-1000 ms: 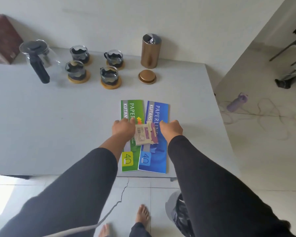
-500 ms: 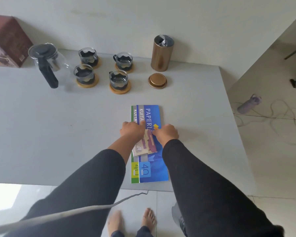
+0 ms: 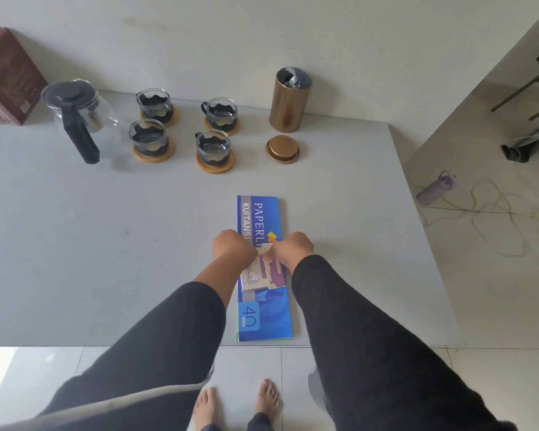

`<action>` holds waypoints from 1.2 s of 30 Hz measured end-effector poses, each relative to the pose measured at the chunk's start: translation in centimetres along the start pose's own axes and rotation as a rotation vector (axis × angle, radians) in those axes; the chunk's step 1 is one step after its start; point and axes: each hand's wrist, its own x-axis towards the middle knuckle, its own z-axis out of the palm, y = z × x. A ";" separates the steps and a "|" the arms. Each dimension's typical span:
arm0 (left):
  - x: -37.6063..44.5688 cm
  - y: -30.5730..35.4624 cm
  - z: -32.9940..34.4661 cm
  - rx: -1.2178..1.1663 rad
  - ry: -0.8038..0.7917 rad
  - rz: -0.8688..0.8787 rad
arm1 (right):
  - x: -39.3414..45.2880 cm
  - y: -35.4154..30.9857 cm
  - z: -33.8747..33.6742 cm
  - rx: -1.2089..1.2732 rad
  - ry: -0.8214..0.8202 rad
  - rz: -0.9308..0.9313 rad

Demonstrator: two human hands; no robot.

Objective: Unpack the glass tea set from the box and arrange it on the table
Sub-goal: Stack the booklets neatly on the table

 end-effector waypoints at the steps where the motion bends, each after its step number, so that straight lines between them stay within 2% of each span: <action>1: -0.1 -0.1 -0.1 0.000 -0.011 0.007 | -0.1 0.1 0.1 0.009 0.005 0.002; 17: -1.2 -0.7 -4.5 -0.167 -0.234 0.047 | -3.4 -0.9 0.2 0.373 -0.095 0.100; 22: -2.0 2.0 -5.6 -0.235 -0.198 0.107 | -3.2 -3.3 -2.1 0.235 0.023 0.037; 31: -1.4 12.1 -3.4 -0.281 -0.076 0.370 | 2.1 -5.3 -9.7 0.319 0.316 -0.087; 36: 2.1 19.3 0.0 -0.273 -0.111 0.347 | 8.5 -6.2 -15.3 0.333 0.384 -0.126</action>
